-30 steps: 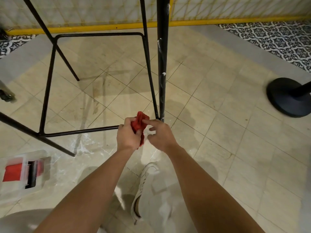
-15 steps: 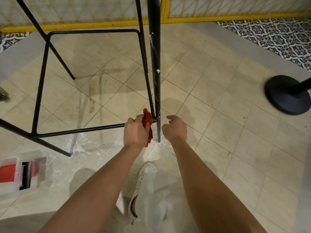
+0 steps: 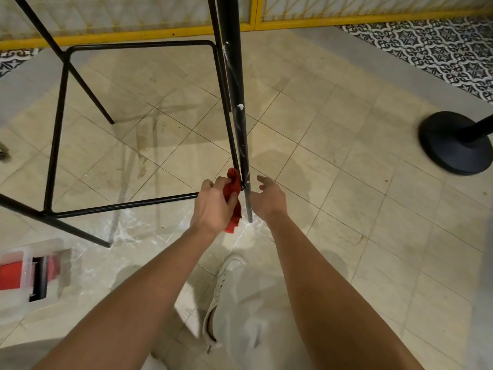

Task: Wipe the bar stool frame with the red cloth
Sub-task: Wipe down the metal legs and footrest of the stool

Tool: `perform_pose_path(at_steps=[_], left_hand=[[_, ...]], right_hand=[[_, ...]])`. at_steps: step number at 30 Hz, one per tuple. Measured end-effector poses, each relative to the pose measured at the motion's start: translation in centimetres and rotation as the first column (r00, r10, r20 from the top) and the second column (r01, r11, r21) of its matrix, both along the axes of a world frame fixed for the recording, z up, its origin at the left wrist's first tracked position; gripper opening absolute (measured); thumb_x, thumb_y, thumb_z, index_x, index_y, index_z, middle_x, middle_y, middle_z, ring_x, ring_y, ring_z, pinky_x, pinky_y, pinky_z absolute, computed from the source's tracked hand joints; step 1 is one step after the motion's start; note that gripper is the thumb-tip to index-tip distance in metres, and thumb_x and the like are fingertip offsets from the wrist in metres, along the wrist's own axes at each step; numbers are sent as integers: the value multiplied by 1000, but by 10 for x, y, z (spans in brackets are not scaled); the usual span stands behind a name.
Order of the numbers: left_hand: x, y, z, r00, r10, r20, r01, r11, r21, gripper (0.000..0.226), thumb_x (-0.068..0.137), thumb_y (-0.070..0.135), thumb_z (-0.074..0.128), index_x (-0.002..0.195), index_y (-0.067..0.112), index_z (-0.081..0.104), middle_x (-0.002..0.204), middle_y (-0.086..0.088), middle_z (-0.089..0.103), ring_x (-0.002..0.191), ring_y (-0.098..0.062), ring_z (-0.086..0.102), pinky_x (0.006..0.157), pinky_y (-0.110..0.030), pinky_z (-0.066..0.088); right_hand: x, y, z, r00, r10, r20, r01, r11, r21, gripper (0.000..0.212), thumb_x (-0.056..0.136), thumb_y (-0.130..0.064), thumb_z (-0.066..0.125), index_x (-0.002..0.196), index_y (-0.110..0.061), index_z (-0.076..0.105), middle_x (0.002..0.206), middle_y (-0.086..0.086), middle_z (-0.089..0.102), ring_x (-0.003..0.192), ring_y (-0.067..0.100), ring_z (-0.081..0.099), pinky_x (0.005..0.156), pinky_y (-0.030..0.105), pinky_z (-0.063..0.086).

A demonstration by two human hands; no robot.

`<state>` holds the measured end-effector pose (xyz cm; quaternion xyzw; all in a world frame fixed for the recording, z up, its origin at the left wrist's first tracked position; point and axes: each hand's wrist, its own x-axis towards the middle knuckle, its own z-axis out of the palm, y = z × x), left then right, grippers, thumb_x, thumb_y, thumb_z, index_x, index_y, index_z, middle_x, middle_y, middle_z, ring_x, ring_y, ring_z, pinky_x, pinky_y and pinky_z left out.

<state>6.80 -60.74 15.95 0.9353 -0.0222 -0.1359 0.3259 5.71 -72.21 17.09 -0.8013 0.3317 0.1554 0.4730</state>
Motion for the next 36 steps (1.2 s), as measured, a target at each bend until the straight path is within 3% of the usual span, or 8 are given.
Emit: perform_pose_path(at_steps=[3, 6, 11, 15, 19, 22, 27, 36], left_hand=[[8, 12, 0, 1000, -15, 3, 15, 999, 46, 35, 95, 24, 49, 129, 16, 52, 109, -12, 46, 79, -28, 60, 76, -36, 55], [10, 4, 1, 998, 59, 13, -60, 994, 95, 32, 97, 24, 46, 126, 11, 53, 113, -15, 46, 80, -31, 59, 74, -36, 53], [-2, -22, -3, 997, 75, -2, -75, 995, -71, 41, 99, 24, 43, 140, 20, 41, 119, -7, 45, 80, -15, 47, 71, -22, 41], [-9, -13, -6, 999, 29, -44, -34, 992, -118, 39, 99, 25, 43, 138, 24, 42, 108, 4, 48, 73, -17, 60, 60, -31, 57], [-6, 5, -7, 994, -79, 77, 83, 995, -63, 41, 95, 22, 51, 137, 21, 49, 102, -1, 45, 79, -14, 49, 76, -20, 44], [4, 0, -5, 993, 18, 121, -5, 994, -108, 39, 95, 23, 51, 134, 19, 52, 98, -1, 42, 81, -12, 45, 76, -12, 34], [-4, -19, -7, 998, 56, 23, -52, 991, -124, 43, 97, 23, 46, 139, 18, 44, 109, -13, 50, 82, -15, 46, 81, -25, 42], [16, 12, 5, 998, -47, 36, 50, 997, -65, 36, 98, 19, 42, 133, 16, 49, 111, -7, 42, 91, -25, 57, 82, -27, 47]], right_hand=[[2, -2, 0, 1000, 13, -11, -13, 1000, 3, 56, 88, -16, 56, 141, -20, 38, 139, 4, 46, 118, 22, 52, 88, 25, 44], [4, -8, 3, 1000, -2, -2, 2, 1000, -3, 55, 89, -16, 55, 141, -18, 38, 139, 5, 46, 120, 22, 50, 84, 23, 40], [4, -8, 3, 1000, -4, -3, 4, 1000, 8, 54, 89, -17, 54, 141, -17, 38, 137, 6, 48, 121, 22, 49, 88, 24, 39], [5, -6, 3, 1000, 2, -27, -1, 999, 39, 55, 89, -17, 55, 141, -17, 37, 139, 6, 46, 123, 22, 48, 90, 25, 40], [4, -6, 2, 999, 7, -43, -5, 999, 45, 55, 89, -19, 55, 141, -18, 36, 141, 6, 42, 121, 22, 48, 85, 24, 39], [4, -8, 3, 999, -3, -38, 4, 999, 36, 54, 90, -19, 55, 141, -17, 37, 141, 6, 43, 122, 22, 48, 86, 23, 38], [3, -7, 4, 999, -9, -37, 11, 999, 36, 52, 90, -20, 55, 140, -17, 38, 138, 7, 46, 118, 22, 51, 81, 23, 39], [5, -6, 5, 1000, -28, 11, 28, 1000, 14, 51, 90, -18, 55, 139, -16, 40, 138, 8, 46, 123, 23, 48, 93, 28, 42]])
